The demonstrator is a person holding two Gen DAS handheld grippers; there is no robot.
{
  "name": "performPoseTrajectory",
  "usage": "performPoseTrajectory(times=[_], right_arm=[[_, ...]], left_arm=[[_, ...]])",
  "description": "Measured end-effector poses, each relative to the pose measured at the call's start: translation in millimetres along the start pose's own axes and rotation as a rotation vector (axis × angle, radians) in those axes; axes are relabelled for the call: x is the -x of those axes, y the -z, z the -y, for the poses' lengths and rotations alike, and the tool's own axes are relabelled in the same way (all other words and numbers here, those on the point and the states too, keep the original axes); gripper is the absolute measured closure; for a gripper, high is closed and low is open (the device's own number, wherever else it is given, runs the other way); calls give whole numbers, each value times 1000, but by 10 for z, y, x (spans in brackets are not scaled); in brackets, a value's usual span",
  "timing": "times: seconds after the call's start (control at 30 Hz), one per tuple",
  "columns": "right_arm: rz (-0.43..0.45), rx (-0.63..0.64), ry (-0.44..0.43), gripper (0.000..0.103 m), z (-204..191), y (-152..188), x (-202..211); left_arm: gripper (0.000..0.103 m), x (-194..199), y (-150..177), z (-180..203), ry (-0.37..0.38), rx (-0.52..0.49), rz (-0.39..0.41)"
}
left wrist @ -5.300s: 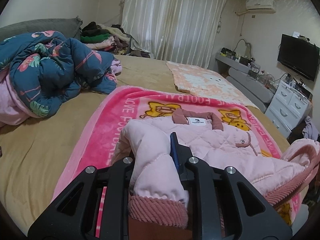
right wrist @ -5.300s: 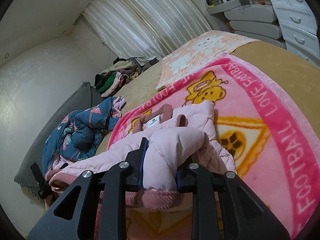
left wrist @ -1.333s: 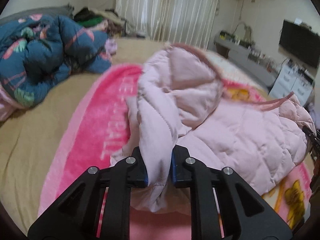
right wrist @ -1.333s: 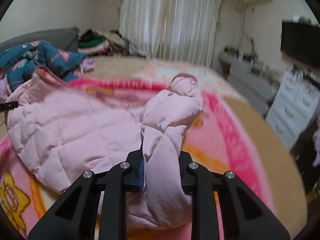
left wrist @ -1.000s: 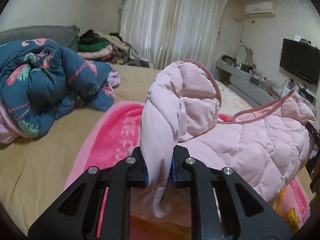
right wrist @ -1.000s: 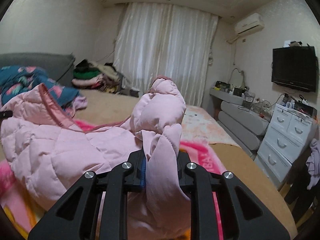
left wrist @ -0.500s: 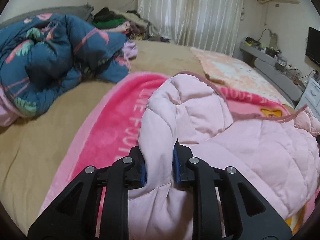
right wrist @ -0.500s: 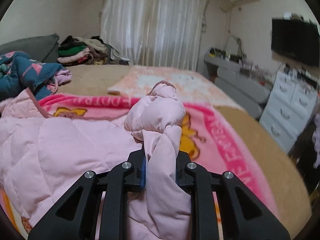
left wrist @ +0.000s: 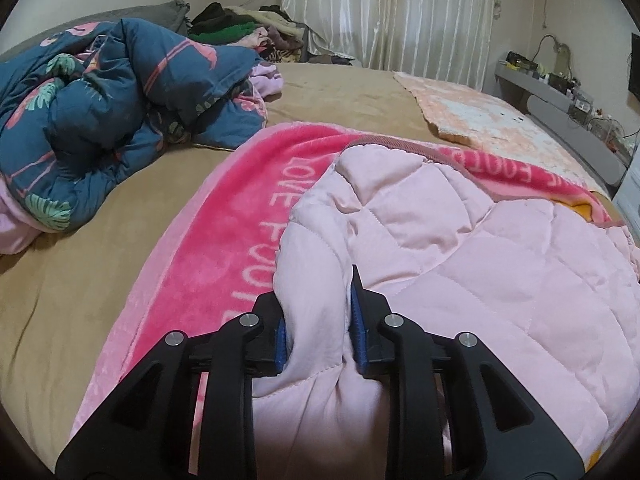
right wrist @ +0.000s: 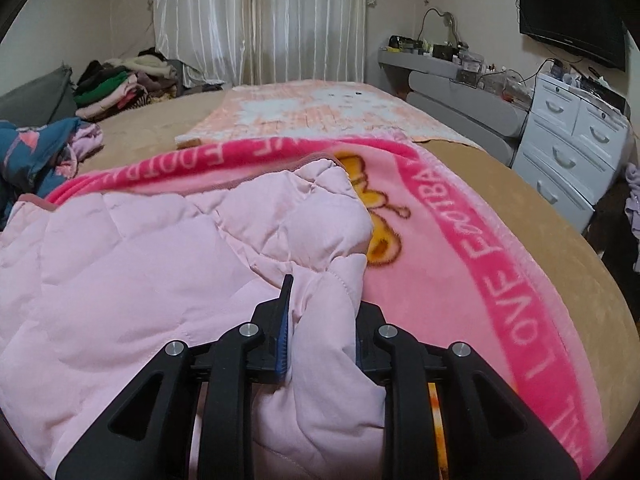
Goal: Fold large clothes
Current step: 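Fold the gripped jacket edge over onto the jacket with both tools, release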
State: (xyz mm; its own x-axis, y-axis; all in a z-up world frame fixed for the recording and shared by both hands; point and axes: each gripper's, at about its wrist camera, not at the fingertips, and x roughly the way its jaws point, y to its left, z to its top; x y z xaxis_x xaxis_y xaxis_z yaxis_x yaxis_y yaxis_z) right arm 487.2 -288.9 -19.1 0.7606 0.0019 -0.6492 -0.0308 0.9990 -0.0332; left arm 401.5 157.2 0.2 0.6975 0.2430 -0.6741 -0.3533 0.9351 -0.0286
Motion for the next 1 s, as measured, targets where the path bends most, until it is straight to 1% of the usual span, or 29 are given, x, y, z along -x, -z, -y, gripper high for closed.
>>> performPoseTrajectory(times=[0.13, 0.23, 0.3, 0.33, 0.37, 0.4, 0.43, 0.47, 0.5, 0.53, 0.57, 0.6, 0.67, 0.7, 0.73, 0.77, 0.8, 0.83, 0.87, 0.9, 0.93, 1.0], right_arm=[[-8, 6, 10, 79, -6, 3, -39], [-31, -7, 10, 72, 24, 3, -38], [-54, -39, 7, 57, 89, -3, 9], [-51, -56, 15, 52, 119, -12, 77], [-28, -66, 11, 45, 133, -7, 175], [8, -69, 6, 38, 134, 3, 305], [56, -61, 11, 35, 128, 19, 458], [91, -52, 14, 29, 116, 26, 572], [139, -35, 4, 26, 70, 59, 733], [163, -8, -31, 25, 2, 92, 866], [166, 14, -60, 24, -53, 112, 938], [159, 47, -105, 23, -145, 153, 1005], [105, 92, -164, 20, -294, 227, 1026], [37, 120, -200, 19, -388, 276, 965], [-28, 139, -215, 19, -461, 324, 882], [-81, 152, -219, 19, -498, 365, 801], [-141, 159, -211, 18, -534, 425, 679], [-169, 144, -214, 16, -526, 472, 588], [-185, 124, -225, 13, -504, 501, 526], [-189, 98, -243, 11, -458, 520, 462], [-185, 86, -256, 11, -422, 528, 427], [-180, 89, -254, 10, -425, 541, 405]], left_arm=[[85, -17, 13, 44, -22, -24, 2], [84, -6, 13, 54, -25, -31, -3], [82, 20, 17, 61, -31, -45, -6], [81, 36, 15, 55, -31, -49, -9], [78, 84, 19, 41, -37, -52, -9], [72, 122, 24, 24, -40, -53, -4], [68, 211, 33, 2, -55, -51, 13], [58, 283, 40, -6, -68, -49, 28], [52, 410, 54, -11, -82, -43, 59], [52, 501, 69, 4, -79, -40, 78], [52, 635, 103, 51, -61, -44, 100], [52, 739, 138, 113, -35, -53, 113], [50, 872, 248, 306, 64, -83, 95], [49, 876, 298, 396, 111, -94, 67], [49, 852, 345, 480, 148, -102, 34], [47, 772, 417, 583, 177, -113, -13], [44, 722, 449, 621, 171, -117, -29], [40, 602, 496, 664, 156, -124, -56], [37, 501, 520, 661, 162, -110, -84], [35, 392, 536, 616, 183, -74, -111], [34, 312, 547, 565, 209, -46, -118], [34, 243, 559, 531, 219, -33, -124]])
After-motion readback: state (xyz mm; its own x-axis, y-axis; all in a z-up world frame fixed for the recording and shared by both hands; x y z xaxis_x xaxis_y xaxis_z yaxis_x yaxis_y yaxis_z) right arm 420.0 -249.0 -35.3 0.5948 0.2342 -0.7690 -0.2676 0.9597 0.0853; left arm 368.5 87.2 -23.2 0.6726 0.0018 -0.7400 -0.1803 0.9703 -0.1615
